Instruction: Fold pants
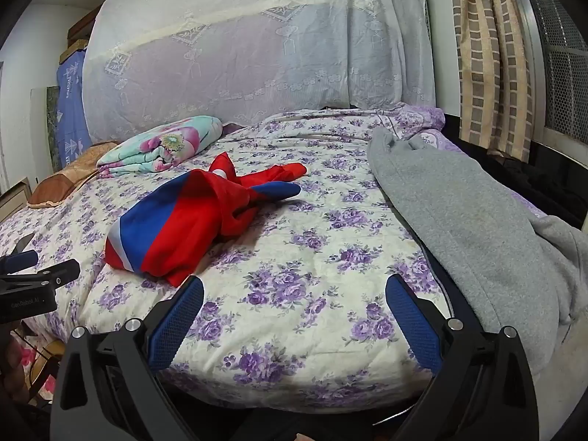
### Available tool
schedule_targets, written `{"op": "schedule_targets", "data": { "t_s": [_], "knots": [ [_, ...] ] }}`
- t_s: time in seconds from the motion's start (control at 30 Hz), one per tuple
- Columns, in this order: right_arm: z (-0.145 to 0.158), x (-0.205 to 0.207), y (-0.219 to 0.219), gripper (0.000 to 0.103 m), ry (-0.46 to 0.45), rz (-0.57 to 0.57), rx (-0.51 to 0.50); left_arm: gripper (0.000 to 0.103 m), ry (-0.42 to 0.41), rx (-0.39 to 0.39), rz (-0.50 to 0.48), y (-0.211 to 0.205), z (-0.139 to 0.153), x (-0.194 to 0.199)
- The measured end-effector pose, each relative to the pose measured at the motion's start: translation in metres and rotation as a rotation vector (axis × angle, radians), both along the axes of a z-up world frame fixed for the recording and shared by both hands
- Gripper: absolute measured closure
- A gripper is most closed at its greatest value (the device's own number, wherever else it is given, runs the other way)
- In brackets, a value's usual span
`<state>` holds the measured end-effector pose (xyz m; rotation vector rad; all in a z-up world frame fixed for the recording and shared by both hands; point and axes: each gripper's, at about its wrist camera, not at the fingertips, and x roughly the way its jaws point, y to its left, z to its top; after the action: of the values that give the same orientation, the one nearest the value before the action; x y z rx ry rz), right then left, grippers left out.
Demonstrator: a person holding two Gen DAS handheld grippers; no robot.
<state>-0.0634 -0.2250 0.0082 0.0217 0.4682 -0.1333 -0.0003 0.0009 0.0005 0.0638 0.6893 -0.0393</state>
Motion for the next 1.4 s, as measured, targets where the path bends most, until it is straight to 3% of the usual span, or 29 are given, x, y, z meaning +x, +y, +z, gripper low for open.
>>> {"op": "schedule_targets", "data": {
  "t_s": [1.4],
  "knots": [
    [-0.0017,0.0017,-0.0062,0.003,0.006,-0.028,-0.003,0.004,0.004,0.011,-0.004,-0.0027,0.0032,0.0016]
  ]
}}
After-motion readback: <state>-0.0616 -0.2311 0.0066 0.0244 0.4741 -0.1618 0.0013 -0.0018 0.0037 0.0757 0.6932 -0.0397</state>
